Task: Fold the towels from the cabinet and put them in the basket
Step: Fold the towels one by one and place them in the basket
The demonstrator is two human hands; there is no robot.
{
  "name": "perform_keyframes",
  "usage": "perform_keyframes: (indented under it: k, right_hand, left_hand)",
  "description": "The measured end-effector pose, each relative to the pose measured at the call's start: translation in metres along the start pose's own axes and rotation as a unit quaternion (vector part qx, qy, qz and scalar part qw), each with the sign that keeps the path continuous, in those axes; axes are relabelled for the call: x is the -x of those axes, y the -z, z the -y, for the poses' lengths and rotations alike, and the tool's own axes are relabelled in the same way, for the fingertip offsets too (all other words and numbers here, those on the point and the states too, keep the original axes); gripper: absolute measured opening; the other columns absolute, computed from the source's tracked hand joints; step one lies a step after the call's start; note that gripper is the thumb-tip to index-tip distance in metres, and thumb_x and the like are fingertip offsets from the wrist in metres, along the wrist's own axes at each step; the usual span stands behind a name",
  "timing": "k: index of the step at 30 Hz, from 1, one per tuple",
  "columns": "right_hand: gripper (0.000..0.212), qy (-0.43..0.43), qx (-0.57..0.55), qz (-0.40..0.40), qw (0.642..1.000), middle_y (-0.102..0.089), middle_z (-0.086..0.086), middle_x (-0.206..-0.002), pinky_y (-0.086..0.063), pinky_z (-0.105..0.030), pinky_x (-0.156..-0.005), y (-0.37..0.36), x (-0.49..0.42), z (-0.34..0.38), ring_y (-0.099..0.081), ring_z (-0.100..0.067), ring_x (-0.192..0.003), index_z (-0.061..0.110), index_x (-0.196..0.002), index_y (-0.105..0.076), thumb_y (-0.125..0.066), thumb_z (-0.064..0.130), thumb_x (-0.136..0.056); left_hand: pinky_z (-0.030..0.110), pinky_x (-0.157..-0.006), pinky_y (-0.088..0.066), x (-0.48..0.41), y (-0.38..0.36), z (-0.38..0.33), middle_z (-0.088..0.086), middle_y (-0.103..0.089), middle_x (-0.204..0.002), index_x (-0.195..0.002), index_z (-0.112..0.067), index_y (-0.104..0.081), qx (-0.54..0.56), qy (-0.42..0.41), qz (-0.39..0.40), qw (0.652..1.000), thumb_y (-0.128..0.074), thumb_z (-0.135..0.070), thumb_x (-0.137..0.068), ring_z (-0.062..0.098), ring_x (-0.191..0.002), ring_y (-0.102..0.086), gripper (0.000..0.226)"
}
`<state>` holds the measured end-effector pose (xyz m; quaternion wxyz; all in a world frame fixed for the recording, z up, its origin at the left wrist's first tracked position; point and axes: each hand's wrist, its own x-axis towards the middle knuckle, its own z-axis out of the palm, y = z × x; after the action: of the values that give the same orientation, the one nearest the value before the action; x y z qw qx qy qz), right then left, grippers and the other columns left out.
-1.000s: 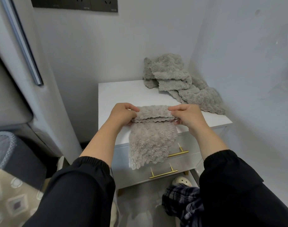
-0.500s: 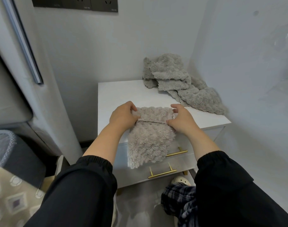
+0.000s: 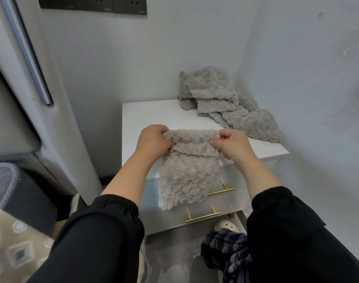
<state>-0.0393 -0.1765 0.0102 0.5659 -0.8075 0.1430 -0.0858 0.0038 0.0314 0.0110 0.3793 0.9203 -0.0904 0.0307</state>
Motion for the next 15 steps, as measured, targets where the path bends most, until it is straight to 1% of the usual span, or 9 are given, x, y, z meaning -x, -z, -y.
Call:
perform_keyframes:
  k: [1, 2, 4, 5, 7, 9, 11, 13, 15]
  right_hand:
    - [0.015, 0.017, -0.001, -0.014, 1.0, -0.045, 0.0, -0.057, -0.028, -0.016, -0.039, -0.001, 0.0, 0.001, -0.037, -0.003, -0.034, 0.008, -0.074, -0.06, -0.072, 0.001, -0.08]
    - [0.009, 0.031, -0.003, -0.023, 0.999, -0.05, -0.004, -0.059, -0.031, -0.016, -0.037, -0.001, 0.001, 0.002, -0.041, -0.003, -0.032, 0.006, -0.079, -0.064, -0.069, -0.001, -0.081]
    - [0.015, 0.041, -0.016, -0.04, 0.998, -0.061, -0.013, -0.081, -0.043, -0.019, -0.039, -0.003, 0.003, 0.005, -0.055, -0.006, -0.038, 0.002, -0.098, -0.066, -0.065, -0.003, -0.084]
    - [0.017, 0.053, -0.022, -0.046, 0.997, -0.063, -0.013, -0.09, -0.05, -0.022, -0.046, -0.004, 0.003, 0.005, -0.061, -0.008, -0.046, 0.006, -0.097, -0.066, -0.062, -0.004, -0.084]
    - [0.026, 0.096, -0.008, -0.07, 0.993, -0.068, -0.005, -0.09, -0.058, -0.035, -0.066, -0.005, 0.003, 0.003, -0.069, -0.016, -0.067, 0.022, -0.084, -0.067, -0.062, -0.003, -0.082]
    - [0.029, 0.123, 0.02, -0.085, 0.988, -0.069, 0.005, -0.086, -0.055, -0.035, -0.076, -0.005, 0.003, 0.003, -0.068, -0.017, -0.077, 0.03, -0.081, -0.065, -0.064, 0.001, -0.08]
    - [0.024, 0.136, 0.045, -0.087, 0.986, -0.066, 0.011, -0.083, -0.05, -0.025, -0.071, -0.005, 0.005, 0.003, -0.063, -0.009, -0.07, 0.025, -0.085, -0.065, -0.064, 0.001, -0.081]
    - [0.02, 0.138, 0.083, -0.083, 0.983, -0.066, 0.009, -0.086, -0.049, -0.025, -0.068, -0.005, 0.004, 0.0, -0.063, -0.009, -0.07, 0.021, -0.09, -0.066, -0.063, 0.003, -0.083]
    - [0.02, 0.132, 0.132, -0.072, 0.98, -0.069, 0.002, -0.094, -0.053, -0.032, -0.072, -0.004, 0.002, -0.005, -0.065, -0.016, -0.074, 0.017, -0.097, -0.068, -0.062, 0.005, -0.083]
  left_hand:
    - [0.032, -0.066, -0.048, 0.001, 0.001, -0.002, 0.004, -0.065, -0.086, -0.086, -0.009, -0.068, 0.025, -0.005, -0.012, 1.0, -0.066, -0.004, -0.076, 0.024, -0.078, -0.059, 0.011]
    - [0.032, -0.071, -0.049, 0.003, 0.002, -0.005, 0.001, -0.066, -0.09, -0.088, -0.011, -0.07, 0.047, -0.011, -0.025, 0.999, -0.065, -0.004, -0.077, 0.022, -0.081, -0.06, 0.014]
    - [0.024, -0.074, -0.042, 0.005, 0.005, -0.009, -0.006, -0.062, -0.093, -0.094, -0.015, -0.072, 0.062, -0.028, -0.049, 0.996, -0.063, -0.005, -0.079, 0.012, -0.088, -0.055, 0.02]
    - [0.022, -0.076, -0.04, 0.005, 0.005, -0.009, -0.009, -0.06, -0.094, -0.096, -0.016, -0.072, 0.066, -0.036, -0.06, 0.995, -0.062, -0.005, -0.079, 0.01, -0.09, -0.053, 0.023]
    - [0.023, -0.08, -0.043, 0.004, 0.005, -0.01, -0.009, -0.059, -0.098, -0.098, -0.017, -0.072, 0.085, -0.044, -0.071, 0.993, -0.061, -0.005, -0.08, 0.012, -0.092, -0.056, 0.025]
    - [0.027, -0.085, -0.048, 0.003, 0.003, -0.008, -0.006, -0.062, -0.103, -0.1, -0.018, -0.072, 0.1, -0.049, -0.079, 0.991, -0.062, -0.007, -0.08, 0.015, -0.094, -0.061, 0.025]
    - [0.025, -0.084, -0.048, 0.002, 0.001, -0.006, -0.003, -0.063, -0.109, -0.102, -0.017, -0.071, 0.093, -0.054, -0.078, 0.991, -0.063, -0.006, -0.081, 0.016, -0.094, -0.061, 0.024]
    - [0.024, -0.083, -0.046, 0.002, -0.001, -0.003, -0.001, -0.062, -0.11, -0.102, -0.016, -0.07, 0.066, -0.058, -0.064, 0.994, -0.064, -0.008, -0.082, 0.016, -0.093, -0.06, 0.022]
    - [0.026, -0.083, -0.044, 0.001, -0.004, 0.001, 0.001, -0.062, -0.112, -0.102, -0.016, -0.069, 0.019, -0.063, -0.042, 0.997, -0.065, -0.01, -0.083, 0.017, -0.093, -0.058, 0.02]
